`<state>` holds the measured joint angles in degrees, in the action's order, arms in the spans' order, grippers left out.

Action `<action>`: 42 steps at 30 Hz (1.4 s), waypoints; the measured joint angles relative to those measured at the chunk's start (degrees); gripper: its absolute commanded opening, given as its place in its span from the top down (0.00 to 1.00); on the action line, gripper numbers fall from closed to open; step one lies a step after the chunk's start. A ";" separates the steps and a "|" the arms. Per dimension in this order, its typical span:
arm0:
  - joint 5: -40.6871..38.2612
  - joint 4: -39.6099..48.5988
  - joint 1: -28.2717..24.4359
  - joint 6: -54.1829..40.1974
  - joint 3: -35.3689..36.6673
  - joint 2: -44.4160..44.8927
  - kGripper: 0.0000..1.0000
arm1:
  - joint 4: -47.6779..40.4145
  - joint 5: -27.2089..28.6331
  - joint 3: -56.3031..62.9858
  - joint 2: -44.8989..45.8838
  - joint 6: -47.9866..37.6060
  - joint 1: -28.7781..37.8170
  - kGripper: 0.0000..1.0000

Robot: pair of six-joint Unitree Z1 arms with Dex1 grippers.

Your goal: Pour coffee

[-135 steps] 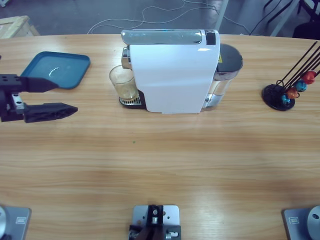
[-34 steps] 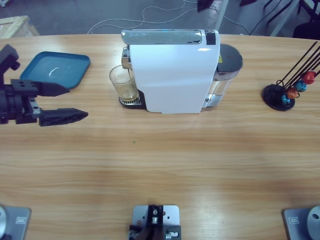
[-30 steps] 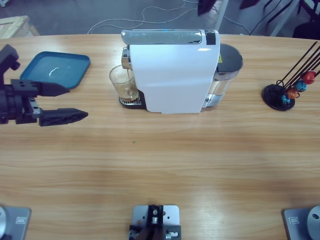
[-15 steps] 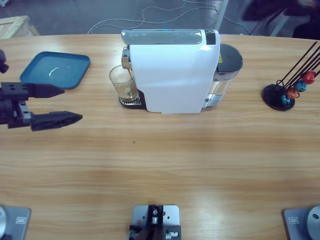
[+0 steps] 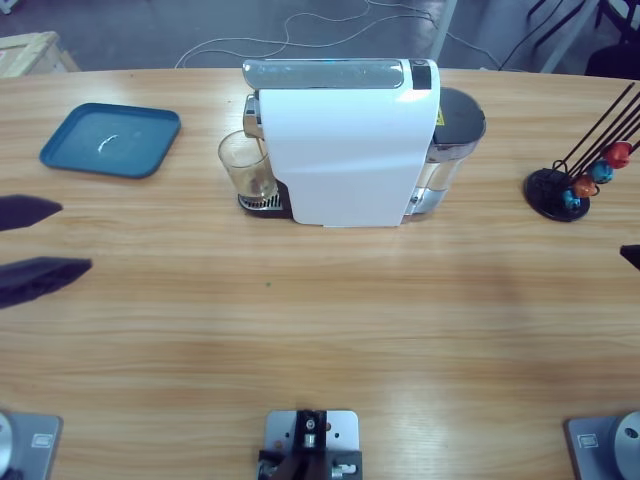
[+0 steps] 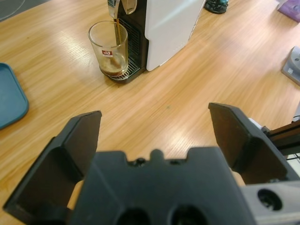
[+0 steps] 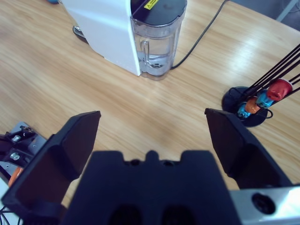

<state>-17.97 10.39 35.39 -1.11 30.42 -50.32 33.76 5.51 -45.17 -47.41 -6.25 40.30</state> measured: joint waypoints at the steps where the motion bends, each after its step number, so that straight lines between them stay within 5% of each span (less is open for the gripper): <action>1: 0.00 0.41 0.00 0.06 -0.14 0.64 0.00 | 0.00 0.00 0.10 0.08 0.04 0.00 0.00; 42: -2.22 2.50 0.00 2.77 -0.53 -1.13 0.00 | -1.27 0.29 1.39 -3.21 4.63 -0.16 0.00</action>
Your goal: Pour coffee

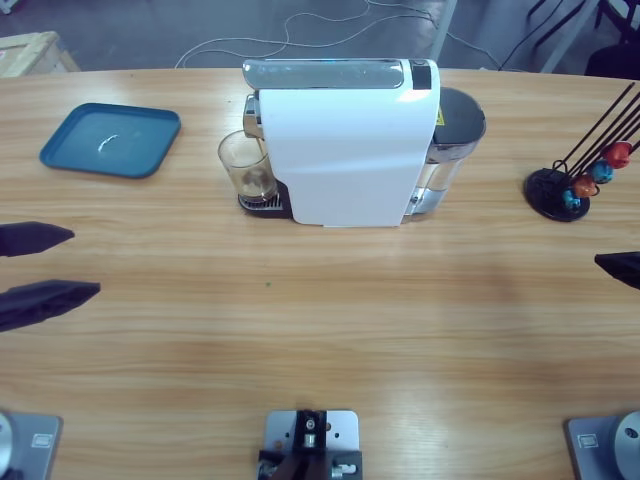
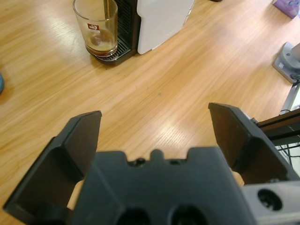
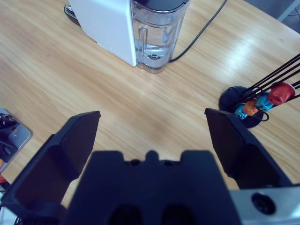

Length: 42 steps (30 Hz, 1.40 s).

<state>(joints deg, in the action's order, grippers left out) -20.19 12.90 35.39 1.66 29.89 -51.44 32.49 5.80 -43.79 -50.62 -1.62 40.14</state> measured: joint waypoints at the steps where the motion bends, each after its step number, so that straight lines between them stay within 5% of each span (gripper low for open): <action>1: -0.41 0.00 0.00 0.00 -0.05 0.00 0.00 | 0.00 -0.04 0.00 0.00 0.05 0.00 0.00; 42: -1.08 -0.24 0.00 0.00 -1.03 1.22 0.00 | -0.01 -0.33 0.00 0.00 0.56 0.00 0.00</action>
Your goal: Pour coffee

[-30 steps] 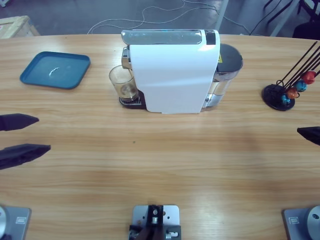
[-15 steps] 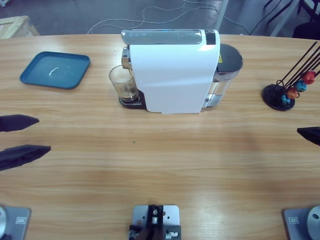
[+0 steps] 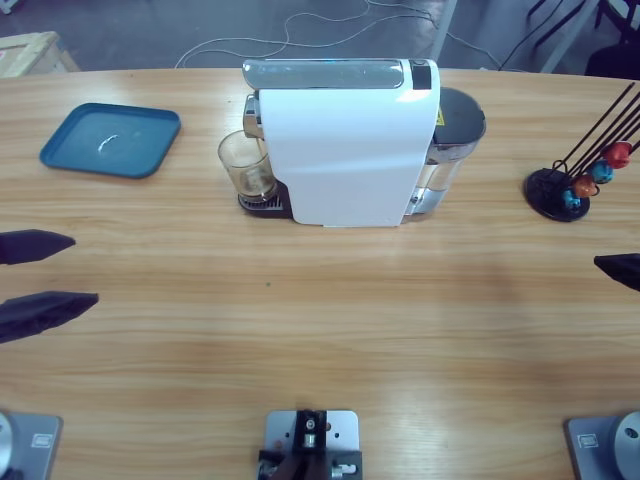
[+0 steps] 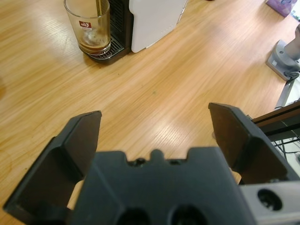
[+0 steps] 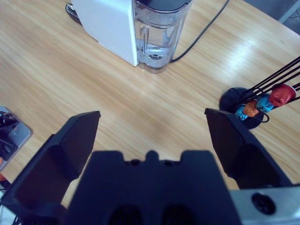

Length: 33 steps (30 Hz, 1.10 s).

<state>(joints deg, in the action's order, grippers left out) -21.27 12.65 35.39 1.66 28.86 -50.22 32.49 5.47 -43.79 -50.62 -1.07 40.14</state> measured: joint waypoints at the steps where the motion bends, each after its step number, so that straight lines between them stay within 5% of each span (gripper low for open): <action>1: 0.00 -0.03 0.00 0.00 -0.05 0.01 0.00 | 0.00 0.00 0.00 0.00 0.00 0.00 0.00; 33: 4.82 -0.10 0.00 -0.01 -0.54 3.16 0.00 | -0.01 0.00 0.00 0.00 0.00 0.00 0.00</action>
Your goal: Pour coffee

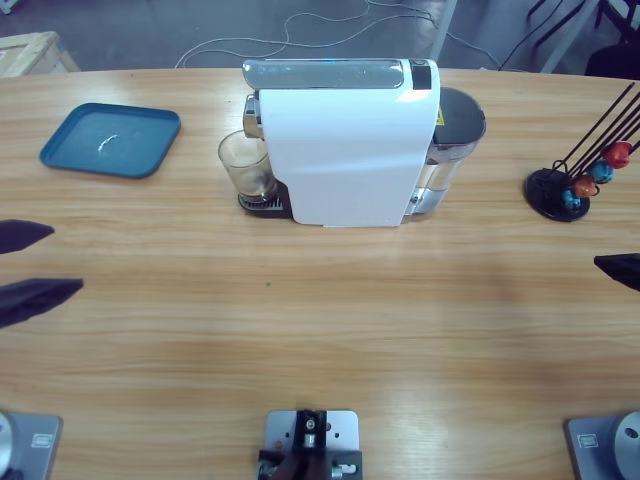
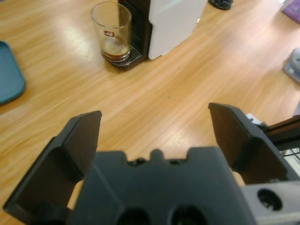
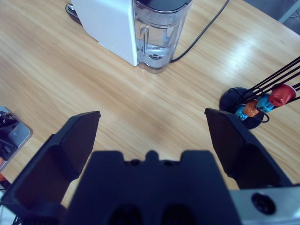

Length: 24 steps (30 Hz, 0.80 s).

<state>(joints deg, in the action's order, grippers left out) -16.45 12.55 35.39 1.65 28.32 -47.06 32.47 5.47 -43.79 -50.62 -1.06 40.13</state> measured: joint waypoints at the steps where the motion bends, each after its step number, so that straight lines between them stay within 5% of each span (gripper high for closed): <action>1: 0.34 0.00 0.00 0.00 0.00 0.08 0.00 | 0.00 0.00 0.00 0.00 0.00 0.00 0.00; 16: 9.83 0.00 0.02 -2.10 3.70 -4.76 0.00 | 0.00 0.00 0.00 -0.01 0.00 0.00 0.00; 24: 11.67 -1.17 -0.90 -19.88 12.06 -17.50 0.00 | 0.00 0.00 -0.01 -1.65 0.11 0.00 0.00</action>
<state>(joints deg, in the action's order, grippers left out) -4.79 11.38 34.49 -18.23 40.38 -64.57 32.47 5.47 -43.80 -52.27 -0.95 40.13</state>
